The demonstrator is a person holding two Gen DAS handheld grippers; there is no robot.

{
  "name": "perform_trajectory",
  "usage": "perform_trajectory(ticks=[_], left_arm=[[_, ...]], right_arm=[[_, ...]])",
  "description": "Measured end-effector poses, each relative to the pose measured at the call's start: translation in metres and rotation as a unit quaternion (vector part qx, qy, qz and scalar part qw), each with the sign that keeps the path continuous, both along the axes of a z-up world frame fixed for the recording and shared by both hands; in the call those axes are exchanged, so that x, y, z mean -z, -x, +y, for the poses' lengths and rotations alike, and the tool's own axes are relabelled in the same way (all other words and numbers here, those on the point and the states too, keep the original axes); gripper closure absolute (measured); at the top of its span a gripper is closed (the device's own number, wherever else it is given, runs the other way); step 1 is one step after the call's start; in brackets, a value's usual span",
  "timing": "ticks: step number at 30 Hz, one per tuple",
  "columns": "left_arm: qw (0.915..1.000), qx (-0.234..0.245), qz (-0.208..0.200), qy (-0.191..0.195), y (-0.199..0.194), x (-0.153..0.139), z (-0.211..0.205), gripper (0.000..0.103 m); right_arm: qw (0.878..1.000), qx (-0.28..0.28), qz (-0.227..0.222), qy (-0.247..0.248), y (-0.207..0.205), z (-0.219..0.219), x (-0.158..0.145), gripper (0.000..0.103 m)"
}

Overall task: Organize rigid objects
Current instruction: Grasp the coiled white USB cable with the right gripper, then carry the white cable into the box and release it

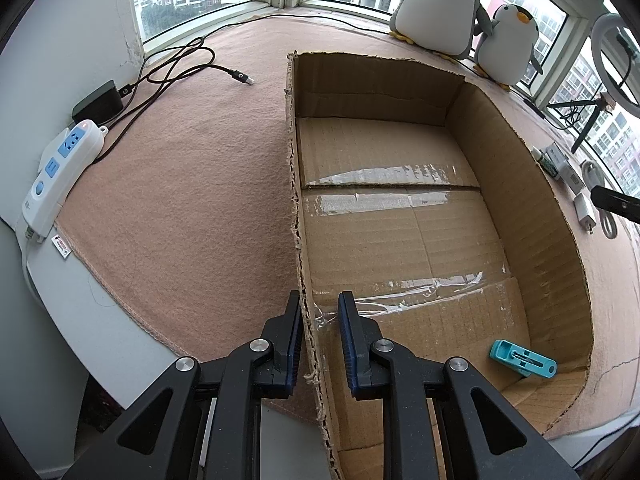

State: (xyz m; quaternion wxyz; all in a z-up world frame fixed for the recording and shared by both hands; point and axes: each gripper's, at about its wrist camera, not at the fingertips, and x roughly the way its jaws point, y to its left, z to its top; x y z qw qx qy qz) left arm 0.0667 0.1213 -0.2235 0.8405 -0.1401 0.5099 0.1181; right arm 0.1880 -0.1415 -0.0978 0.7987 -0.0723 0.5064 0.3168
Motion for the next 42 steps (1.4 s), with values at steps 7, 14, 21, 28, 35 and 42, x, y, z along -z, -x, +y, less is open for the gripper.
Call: perform_trajectory(ticks=[7, 14, 21, 28, 35, 42], left_arm=[[1.0, 0.0, 0.0, -0.002, 0.0, 0.0, 0.001, 0.084], [1.0, 0.001, 0.0, -0.002, 0.0, 0.0, 0.001, 0.084], [1.0, 0.001, 0.0, -0.003, 0.0, 0.0, 0.0, 0.084], [1.0, 0.001, -0.001, -0.003, 0.0, 0.0, 0.0, 0.084], [1.0, 0.001, -0.001, -0.003, 0.0, 0.0, 0.001, 0.084], [1.0, 0.001, -0.001, -0.002, 0.0, 0.0, 0.0, 0.084]], right_arm=[[0.997, -0.077, -0.014, -0.003, 0.036, 0.057, -0.013, 0.089], [0.993, -0.118, -0.013, 0.026, 0.054, 0.097, 0.004, 0.089], [0.99, -0.133, 0.004, 0.039, 0.061, 0.115, 0.023, 0.089], [0.989, -0.139, 0.005, 0.04, 0.066, 0.118, 0.026, 0.088], [0.989, -0.14, 0.001, 0.038, 0.07, 0.119, 0.024, 0.074], [0.99, -0.139, -0.001, 0.031, 0.072, 0.118, 0.018, 0.074]])
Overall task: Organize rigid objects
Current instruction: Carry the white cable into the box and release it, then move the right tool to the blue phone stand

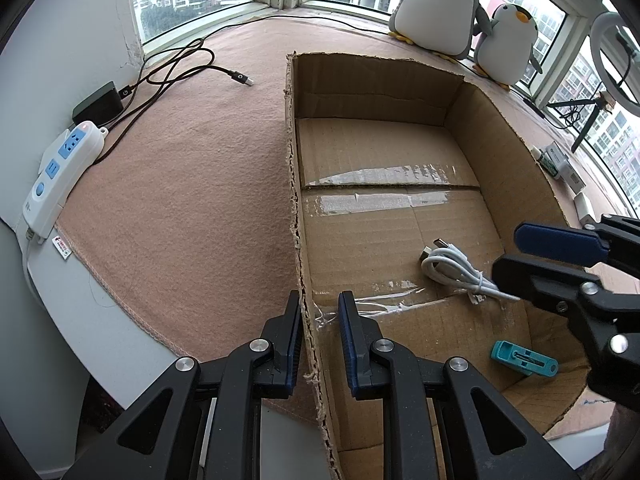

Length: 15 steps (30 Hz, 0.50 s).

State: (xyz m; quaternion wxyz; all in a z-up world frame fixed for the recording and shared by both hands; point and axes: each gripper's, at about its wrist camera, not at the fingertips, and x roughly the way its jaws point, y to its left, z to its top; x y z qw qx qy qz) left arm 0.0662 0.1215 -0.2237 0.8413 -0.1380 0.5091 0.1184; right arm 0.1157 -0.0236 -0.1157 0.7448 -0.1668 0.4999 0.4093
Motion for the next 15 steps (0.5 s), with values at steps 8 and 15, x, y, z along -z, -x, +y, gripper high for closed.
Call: perform_trajectory(ticks=[8, 15], left_arm=[[1.0, 0.0, -0.001, 0.0, 0.0, 0.0, 0.0, 0.084], [1.0, 0.0, 0.0, 0.0, 0.0, 0.0, 0.0, 0.084]], right_arm=[[0.999, 0.028, -0.007, -0.021, -0.011, -0.028, -0.017, 0.065], [0.997, 0.071, -0.002, -0.031, -0.033, -0.069, -0.022, 0.063]])
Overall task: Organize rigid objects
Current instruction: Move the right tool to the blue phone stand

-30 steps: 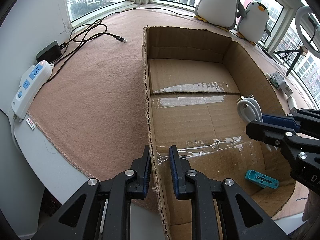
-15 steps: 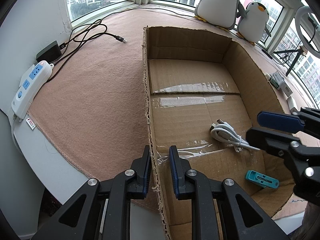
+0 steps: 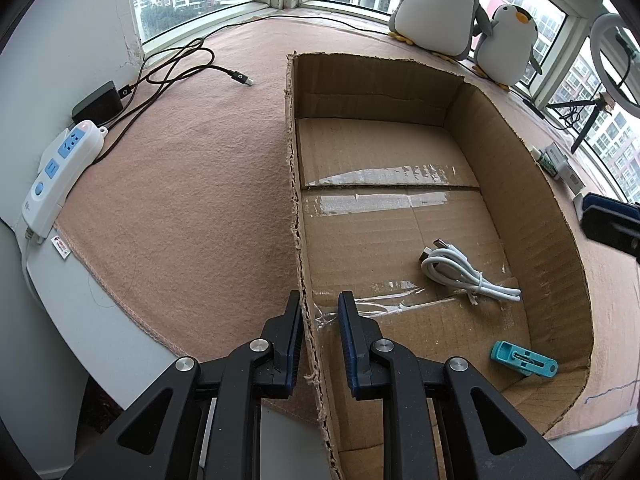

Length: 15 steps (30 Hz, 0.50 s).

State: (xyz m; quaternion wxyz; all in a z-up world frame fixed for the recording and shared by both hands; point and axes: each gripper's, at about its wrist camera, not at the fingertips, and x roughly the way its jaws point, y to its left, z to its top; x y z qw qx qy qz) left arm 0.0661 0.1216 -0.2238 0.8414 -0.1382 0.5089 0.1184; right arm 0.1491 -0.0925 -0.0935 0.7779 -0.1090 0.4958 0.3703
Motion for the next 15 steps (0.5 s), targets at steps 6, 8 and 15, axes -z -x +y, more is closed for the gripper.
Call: perform_trajectory(ticks=[6, 8, 15], left_arm=[[1.0, 0.0, 0.0, 0.0, -0.001, 0.0, -0.001, 0.084], [1.0, 0.0, 0.001, 0.0, -0.001, 0.0, -0.002, 0.084], [1.0, 0.0, 0.001, 0.0, -0.001, 0.0, -0.003, 0.084]], right_arm=[[0.999, 0.028, 0.009, 0.018, -0.024, -0.036, 0.014, 0.049], [0.999, 0.031, 0.01, 0.032, -0.033, -0.044, 0.021, 0.049], [0.997, 0.048, 0.033, 0.058, -0.067, -0.063, 0.047, 0.049]])
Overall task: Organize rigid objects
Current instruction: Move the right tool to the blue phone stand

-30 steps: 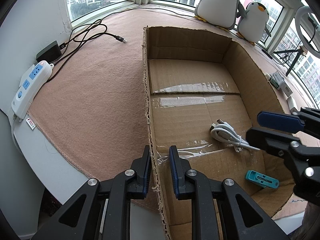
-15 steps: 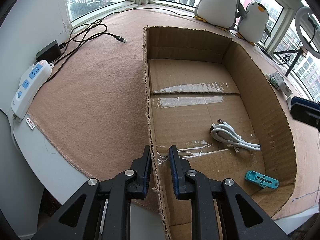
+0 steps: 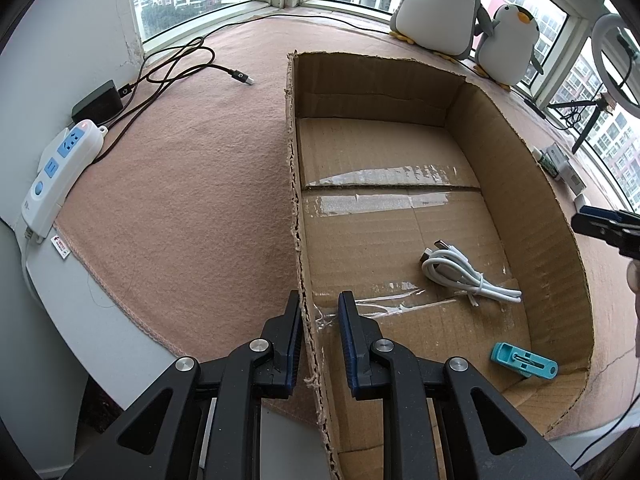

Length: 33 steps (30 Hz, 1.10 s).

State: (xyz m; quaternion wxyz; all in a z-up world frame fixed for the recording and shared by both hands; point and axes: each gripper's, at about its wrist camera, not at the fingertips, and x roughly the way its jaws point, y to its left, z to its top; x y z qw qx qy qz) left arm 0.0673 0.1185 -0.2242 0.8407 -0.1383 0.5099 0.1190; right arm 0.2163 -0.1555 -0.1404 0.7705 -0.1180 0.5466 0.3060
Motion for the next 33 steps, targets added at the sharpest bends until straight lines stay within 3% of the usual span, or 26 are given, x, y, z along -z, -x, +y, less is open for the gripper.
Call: perform_trajectory(ticks=[17, 26, 33], left_arm=[[1.0, 0.0, 0.001, -0.001, -0.001, 0.001, 0.001, 0.084], [1.0, 0.0, 0.001, -0.003, -0.001, 0.001, 0.001, 0.084], [1.0, 0.0, 0.001, -0.003, -0.001, 0.001, 0.001, 0.084]], right_arm=[[0.998, -0.02, 0.053, -0.009, -0.036, 0.013, 0.032, 0.049], [0.996, -0.079, 0.046, 0.017, -0.018, 0.028, 0.033, 0.049], [0.99, -0.125, 0.017, 0.06, 0.003, 0.045, 0.034, 0.049]])
